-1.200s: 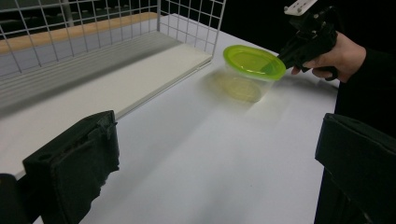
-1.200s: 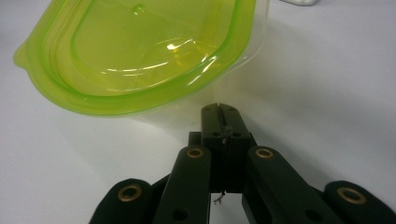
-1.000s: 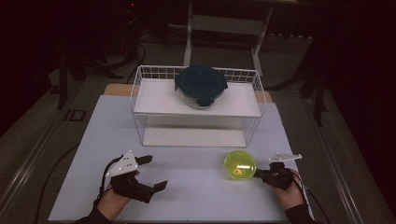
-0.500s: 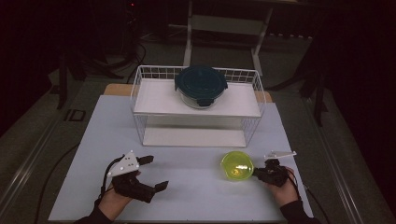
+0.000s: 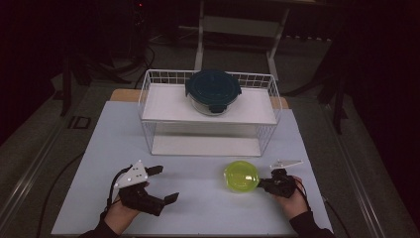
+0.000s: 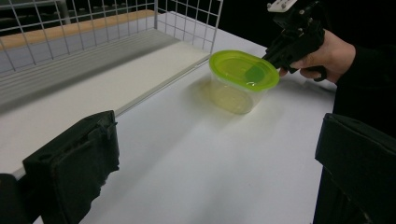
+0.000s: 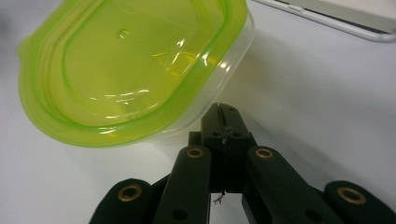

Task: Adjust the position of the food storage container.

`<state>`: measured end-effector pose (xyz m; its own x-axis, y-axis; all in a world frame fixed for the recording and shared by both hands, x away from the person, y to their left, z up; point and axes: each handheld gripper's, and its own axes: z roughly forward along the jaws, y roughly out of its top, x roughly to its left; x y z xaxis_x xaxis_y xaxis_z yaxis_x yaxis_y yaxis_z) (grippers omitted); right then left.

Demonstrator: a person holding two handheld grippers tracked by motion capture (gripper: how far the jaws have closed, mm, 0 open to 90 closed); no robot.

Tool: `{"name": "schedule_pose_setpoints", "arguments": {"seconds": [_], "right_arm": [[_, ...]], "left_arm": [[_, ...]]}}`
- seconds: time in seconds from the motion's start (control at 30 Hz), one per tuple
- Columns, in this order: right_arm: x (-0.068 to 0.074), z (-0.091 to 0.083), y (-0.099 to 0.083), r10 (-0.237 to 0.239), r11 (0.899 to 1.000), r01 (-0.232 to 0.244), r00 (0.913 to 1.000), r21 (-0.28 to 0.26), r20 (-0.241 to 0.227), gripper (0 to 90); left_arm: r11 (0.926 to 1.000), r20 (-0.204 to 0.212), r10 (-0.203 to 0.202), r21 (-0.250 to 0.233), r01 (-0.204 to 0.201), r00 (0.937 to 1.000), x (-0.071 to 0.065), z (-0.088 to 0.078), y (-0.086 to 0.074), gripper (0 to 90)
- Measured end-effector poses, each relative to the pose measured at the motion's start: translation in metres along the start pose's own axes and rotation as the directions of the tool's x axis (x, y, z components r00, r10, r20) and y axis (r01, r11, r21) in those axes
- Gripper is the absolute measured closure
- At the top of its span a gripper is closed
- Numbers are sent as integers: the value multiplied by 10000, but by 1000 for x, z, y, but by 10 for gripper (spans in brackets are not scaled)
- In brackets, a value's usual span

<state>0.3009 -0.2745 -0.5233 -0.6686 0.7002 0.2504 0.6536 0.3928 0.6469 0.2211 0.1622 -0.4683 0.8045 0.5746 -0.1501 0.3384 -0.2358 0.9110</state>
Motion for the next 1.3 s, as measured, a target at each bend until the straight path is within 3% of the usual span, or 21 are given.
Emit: {"name": "schedule_pose_setpoints", "arguments": {"seconds": [0.47,0.83,1.3], "right_arm": [[21,17,17,-491,9987,496,9977,116,-460,900],[43,35,31,-942,9950,969,9909,248,-959,900],[55,49,38,-1199,9915,1253,9845,352,-1277,900]], "left_arm": [[10000,-9,28,-30,-28,10000,0,-2,0,0],[10000,8,32,-60,-32,10000,0,-3,0,0],[10000,16,36,-42,-35,10000,0,-3,-1,0]]}}
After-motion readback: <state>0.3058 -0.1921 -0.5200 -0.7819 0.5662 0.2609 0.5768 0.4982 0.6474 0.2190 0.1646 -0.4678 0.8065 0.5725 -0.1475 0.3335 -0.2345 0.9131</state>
